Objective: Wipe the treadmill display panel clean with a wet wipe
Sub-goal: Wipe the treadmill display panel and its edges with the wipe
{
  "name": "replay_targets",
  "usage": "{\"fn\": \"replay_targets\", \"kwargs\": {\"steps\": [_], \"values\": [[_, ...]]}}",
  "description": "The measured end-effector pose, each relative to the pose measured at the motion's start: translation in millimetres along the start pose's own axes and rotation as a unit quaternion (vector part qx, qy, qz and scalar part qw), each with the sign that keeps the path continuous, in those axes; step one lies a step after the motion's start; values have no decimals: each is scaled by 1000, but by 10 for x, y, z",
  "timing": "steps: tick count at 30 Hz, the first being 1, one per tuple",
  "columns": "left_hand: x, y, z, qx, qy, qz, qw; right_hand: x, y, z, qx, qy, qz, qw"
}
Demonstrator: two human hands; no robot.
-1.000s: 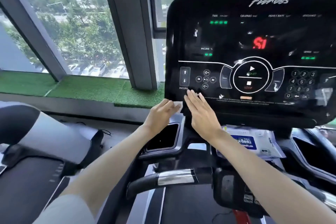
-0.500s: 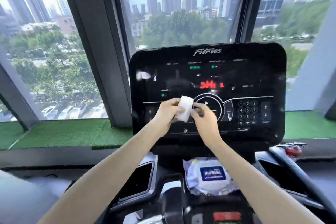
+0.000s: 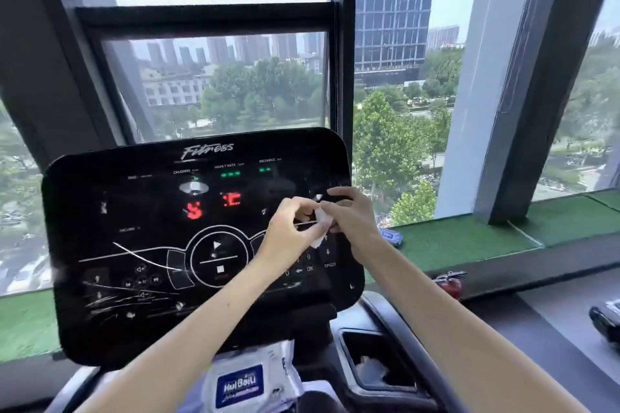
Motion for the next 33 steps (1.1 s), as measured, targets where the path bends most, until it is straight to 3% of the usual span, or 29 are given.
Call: {"fn": "replay_targets", "kwargs": {"steps": [2, 7, 10, 13, 15, 16, 18, 20, 23, 26, 27, 30, 31, 33], "values": [[48, -263, 45, -33, 18, -3, 999, 81, 122, 33, 6, -12, 5, 1000], [244, -348, -115, -107, 84, 87, 987, 148, 291, -72, -15, 30, 6, 999], [362, -239, -256, -111, 166, 112, 973, 49, 432, -194, -133, 98, 33, 986], [532, 237, 173, -17, 77, 243, 967, -48, 446, -121, -299, 129, 25, 945], [689, 362, 684, 174, -42, 280, 943, -36, 354, 41, -385, 132, -13, 913], [802, 267, 918, 307, -101, 263, 909, -26, 298, 108, -416, 138, -33, 898], [1012, -75, 1068, 528, -185, 195, 806, -22, 181, 203, -467, 153, -69, 868], [1113, -254, 963, 610, -193, 156, 752, -34, 105, 234, -499, 176, -87, 844], [1013, -508, 639, 585, -213, 68, 780, -51, 91, 246, -519, 201, -73, 827], [845, -749, 429, 595, -241, -47, 765, -38, 63, 275, -548, 215, -65, 806], [889, -667, 421, 581, -225, -46, 781, -32, 47, 285, -554, 215, -68, 802], [1051, -284, 387, 474, -121, 22, 872, -43, 4, 277, -568, 216, -63, 792], [1046, -384, 378, 468, -128, -11, 875, -47, 1, 272, -572, 215, -58, 789], [917, -760, 356, 507, -194, -135, 829, -46, -8, 268, -584, 213, -49, 781]]}}
Point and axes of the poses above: each hand's wrist, its own x-axis towards the middle knuckle, its own y-axis out of the back of the hand, z = x × y, the point moved 10 cm from there along x, towards the middle knuckle, and after that the axes turned 15 degrees about -z, right-handed, at the moved point
